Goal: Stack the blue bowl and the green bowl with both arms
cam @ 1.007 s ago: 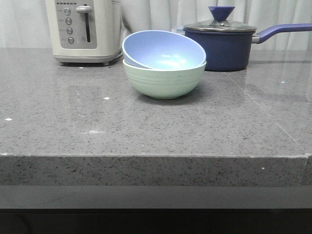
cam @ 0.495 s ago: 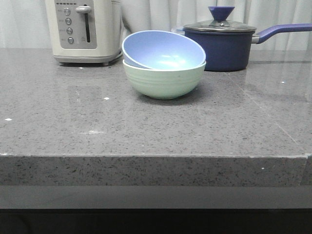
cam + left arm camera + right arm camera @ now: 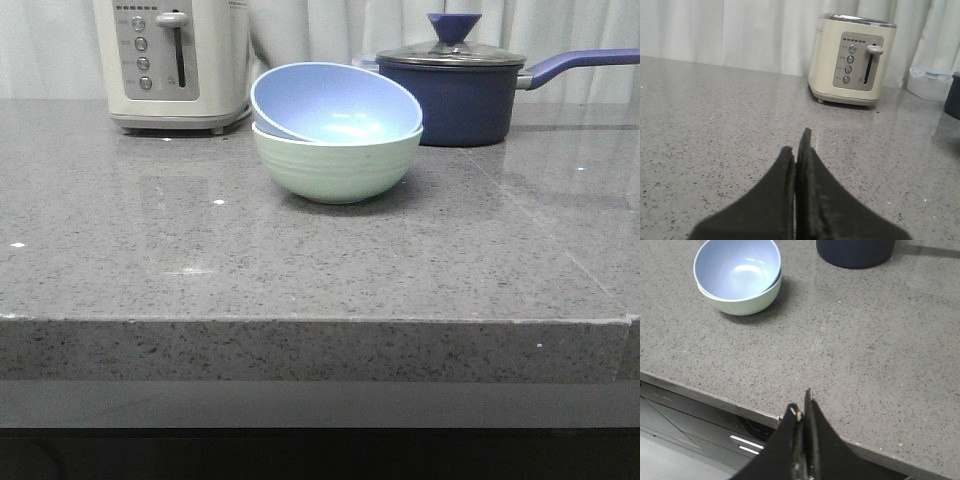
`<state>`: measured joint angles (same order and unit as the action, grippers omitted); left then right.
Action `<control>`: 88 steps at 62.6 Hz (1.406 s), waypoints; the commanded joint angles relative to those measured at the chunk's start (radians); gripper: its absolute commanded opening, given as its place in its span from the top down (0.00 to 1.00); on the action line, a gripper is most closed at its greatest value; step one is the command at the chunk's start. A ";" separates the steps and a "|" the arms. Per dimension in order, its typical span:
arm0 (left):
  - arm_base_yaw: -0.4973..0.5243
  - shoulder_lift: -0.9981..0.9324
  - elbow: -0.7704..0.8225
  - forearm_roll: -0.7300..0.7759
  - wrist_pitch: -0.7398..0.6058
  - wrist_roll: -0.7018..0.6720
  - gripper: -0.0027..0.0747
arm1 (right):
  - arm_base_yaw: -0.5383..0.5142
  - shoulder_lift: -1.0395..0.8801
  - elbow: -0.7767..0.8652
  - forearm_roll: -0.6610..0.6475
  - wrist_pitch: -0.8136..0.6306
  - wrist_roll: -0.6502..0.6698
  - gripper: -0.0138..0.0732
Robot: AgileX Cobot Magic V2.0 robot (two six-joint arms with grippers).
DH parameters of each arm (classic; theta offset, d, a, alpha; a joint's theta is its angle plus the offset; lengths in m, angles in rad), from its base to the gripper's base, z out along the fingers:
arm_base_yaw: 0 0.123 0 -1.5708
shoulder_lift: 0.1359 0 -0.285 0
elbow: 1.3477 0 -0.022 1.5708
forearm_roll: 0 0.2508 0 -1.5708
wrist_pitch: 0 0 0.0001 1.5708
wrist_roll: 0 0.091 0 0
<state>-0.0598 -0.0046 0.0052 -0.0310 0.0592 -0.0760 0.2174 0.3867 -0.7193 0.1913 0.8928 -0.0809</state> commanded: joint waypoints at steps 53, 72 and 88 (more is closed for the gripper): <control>-0.007 -0.017 0.004 -0.010 -0.084 -0.007 0.99 | -0.031 -0.033 0.021 -0.040 -0.146 -0.009 0.90; -0.007 -0.017 0.004 -0.010 -0.084 -0.007 0.99 | -0.152 -0.283 0.442 -0.064 -0.695 -0.065 0.90; -0.007 -0.017 0.004 -0.010 -0.084 -0.007 0.99 | -0.158 -0.405 0.679 -0.063 -0.865 -0.064 0.90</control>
<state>-0.0598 -0.0046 0.0052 -0.0310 0.0574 -0.0760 0.0663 -0.0018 -0.0576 0.1372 0.1405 -0.1343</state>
